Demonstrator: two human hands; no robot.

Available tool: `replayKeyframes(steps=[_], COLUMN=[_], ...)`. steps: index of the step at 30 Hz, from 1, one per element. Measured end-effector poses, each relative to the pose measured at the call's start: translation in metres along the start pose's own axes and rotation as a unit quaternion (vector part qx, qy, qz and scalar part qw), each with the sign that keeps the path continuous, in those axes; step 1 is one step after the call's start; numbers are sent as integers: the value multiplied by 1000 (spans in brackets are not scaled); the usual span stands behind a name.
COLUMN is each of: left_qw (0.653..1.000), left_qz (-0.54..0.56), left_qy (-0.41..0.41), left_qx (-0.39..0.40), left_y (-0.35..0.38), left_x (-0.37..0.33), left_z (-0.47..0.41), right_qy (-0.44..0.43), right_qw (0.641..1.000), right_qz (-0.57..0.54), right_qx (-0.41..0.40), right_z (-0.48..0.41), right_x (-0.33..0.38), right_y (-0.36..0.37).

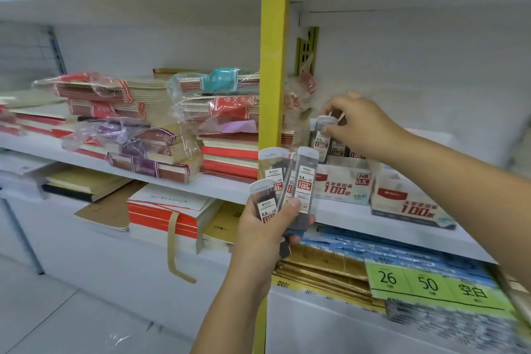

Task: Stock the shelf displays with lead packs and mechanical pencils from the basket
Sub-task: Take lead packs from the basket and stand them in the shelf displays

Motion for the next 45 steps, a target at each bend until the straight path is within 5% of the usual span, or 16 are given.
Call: replayKeyframes(steps=[3, 10, 13, 16, 20, 24, 27, 32, 41, 45], left_qw=[1000, 1000, 999, 999, 999, 999, 999, 999, 999, 999], left_qz=[6, 21, 30, 29, 18, 27, 23, 24, 17, 20], left_qy=[0, 6, 11, 11, 7, 23, 16, -3, 5, 15], left_qx=[4, 9, 6, 19, 26, -8, -24, -31, -26, -28], left_y=[1, 2, 5, 6, 8, 4, -2, -6, -3, -2], left_x=[2, 0, -1, -4, -8, -8, -8, -6, -9, -10], left_z=[-4, -7, -6, -8, -9, -10, -11, -11, -8, -7], right_qy=[18, -4, -17, -4, 31, 74, 24, -20, 15, -4], right_qw=[999, 983, 999, 981, 959, 942, 961, 998, 975, 988], right_qz=[-11, 186, 41, -190, -261, -324, -248, -39, 219, 144], right_qx=[30, 7, -19, 49, 102, -45, -121, -53, -24, -64], right_z=[-11, -6, 19, 46, 56, 45, 32, 16, 0, 18], right_x=[-7, -8, 3, 20, 25, 8, 3, 3, -9, 1], right_y=[8, 12, 9, 12, 13, -19, -36, -10, 21, 18])
Point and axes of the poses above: each hand's wrist, its own z-axis away from the middle knuckle, its own y-axis out of the palm, x = y × z, the point moved 1 cm from there along -z, towards the middle knuckle, and after that the axes turned 13 degrees about x, right-handed, at the moved point
